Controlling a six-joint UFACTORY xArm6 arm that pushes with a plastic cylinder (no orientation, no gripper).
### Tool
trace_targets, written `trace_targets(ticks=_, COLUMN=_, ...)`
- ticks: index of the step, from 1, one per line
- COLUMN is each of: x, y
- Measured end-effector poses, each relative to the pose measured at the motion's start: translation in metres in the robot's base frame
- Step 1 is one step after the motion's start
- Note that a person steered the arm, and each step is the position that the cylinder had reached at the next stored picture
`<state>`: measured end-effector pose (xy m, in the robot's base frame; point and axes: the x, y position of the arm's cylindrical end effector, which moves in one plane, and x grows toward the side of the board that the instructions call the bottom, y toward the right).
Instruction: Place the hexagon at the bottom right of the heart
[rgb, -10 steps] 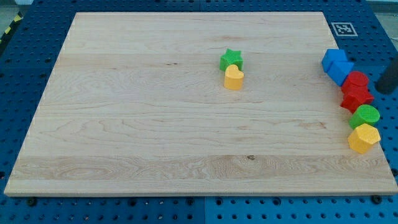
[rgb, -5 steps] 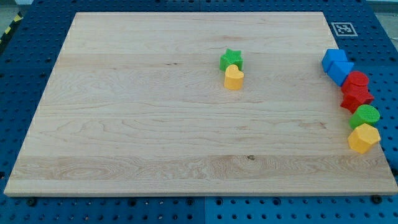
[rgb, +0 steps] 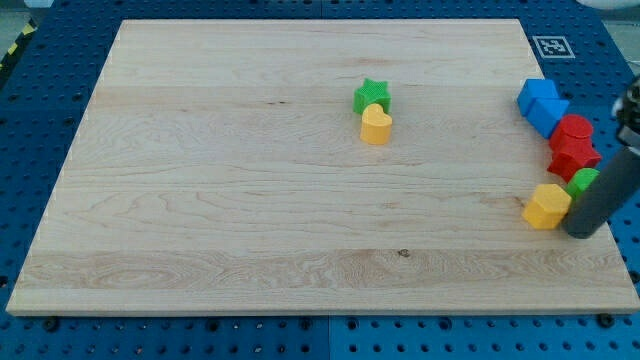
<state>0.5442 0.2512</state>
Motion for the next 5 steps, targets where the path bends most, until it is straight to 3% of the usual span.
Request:
trace_targets(ticks=1, x=-0.002, y=-0.031)
trace_targets(ticks=3, x=0.007, y=-0.001)
trace_targets(ticks=5, x=-0.031, y=-0.015)
